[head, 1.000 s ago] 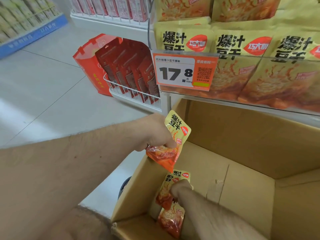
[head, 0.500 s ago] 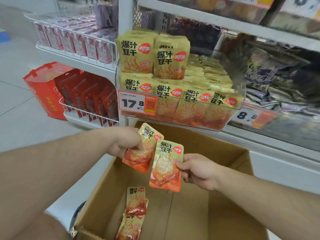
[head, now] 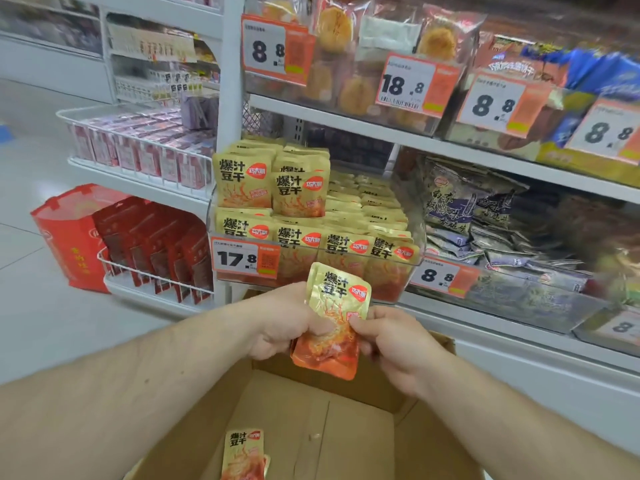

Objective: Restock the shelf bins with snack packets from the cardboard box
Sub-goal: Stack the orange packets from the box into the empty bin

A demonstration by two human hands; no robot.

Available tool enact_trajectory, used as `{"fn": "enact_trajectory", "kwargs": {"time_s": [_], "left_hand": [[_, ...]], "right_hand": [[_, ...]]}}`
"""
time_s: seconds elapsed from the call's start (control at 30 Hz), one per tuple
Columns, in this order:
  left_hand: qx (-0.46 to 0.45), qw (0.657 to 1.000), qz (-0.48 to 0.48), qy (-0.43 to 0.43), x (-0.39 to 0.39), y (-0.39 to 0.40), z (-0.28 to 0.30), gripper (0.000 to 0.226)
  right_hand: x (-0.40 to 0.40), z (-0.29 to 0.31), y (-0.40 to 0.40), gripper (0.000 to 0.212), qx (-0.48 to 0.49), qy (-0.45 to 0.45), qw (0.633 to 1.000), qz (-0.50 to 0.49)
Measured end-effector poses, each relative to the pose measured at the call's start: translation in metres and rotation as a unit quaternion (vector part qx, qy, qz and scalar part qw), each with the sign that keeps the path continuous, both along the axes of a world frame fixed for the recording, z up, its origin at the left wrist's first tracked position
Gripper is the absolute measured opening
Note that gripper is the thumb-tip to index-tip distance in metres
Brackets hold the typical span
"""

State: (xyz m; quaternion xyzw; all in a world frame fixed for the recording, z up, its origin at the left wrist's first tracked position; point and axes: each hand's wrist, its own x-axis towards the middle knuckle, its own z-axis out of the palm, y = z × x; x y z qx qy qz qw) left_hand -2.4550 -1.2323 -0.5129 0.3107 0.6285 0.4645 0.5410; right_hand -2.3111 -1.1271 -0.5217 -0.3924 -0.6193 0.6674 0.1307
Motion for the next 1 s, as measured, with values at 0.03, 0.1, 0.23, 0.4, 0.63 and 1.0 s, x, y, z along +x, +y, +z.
{"fn": "enact_trajectory", "kwargs": {"time_s": [0.03, 0.1, 0.23, 0.4, 0.63, 1.0], "left_hand": [[0.006, 1.000, 0.001, 0.000, 0.001, 0.001, 0.002, 0.039], [0.012, 1.000, -0.004, 0.002, 0.002, 0.001, 0.007, 0.041], [0.024, 1.000, -0.016, 0.013, 0.000, 0.003, 0.019, 0.040], [0.041, 0.998, -0.036, 0.022, 0.003, 0.007, 0.029, 0.045], [0.064, 0.997, -0.050, -0.003, 0.001, 0.006, 0.044, 0.040], [0.111, 0.894, 0.039, 0.433, -0.002, 0.018, 0.069, 0.027]], "right_hand": [[-0.001, 0.002, 0.002, 0.019, -0.001, 0.009, 1.000, -0.006], [-0.001, 0.008, 0.005, 0.014, -0.005, 0.027, 1.000, -0.012], [-0.003, 0.018, 0.010, 0.006, -0.018, 0.043, 0.999, 0.006], [-0.003, 0.033, 0.014, 0.017, 0.007, 0.024, 0.998, 0.049], [-0.005, 0.044, 0.018, 0.008, -0.004, 0.026, 0.997, 0.079], [-0.006, 0.114, 0.071, 0.009, 0.067, 0.111, 0.990, -0.061]]}}
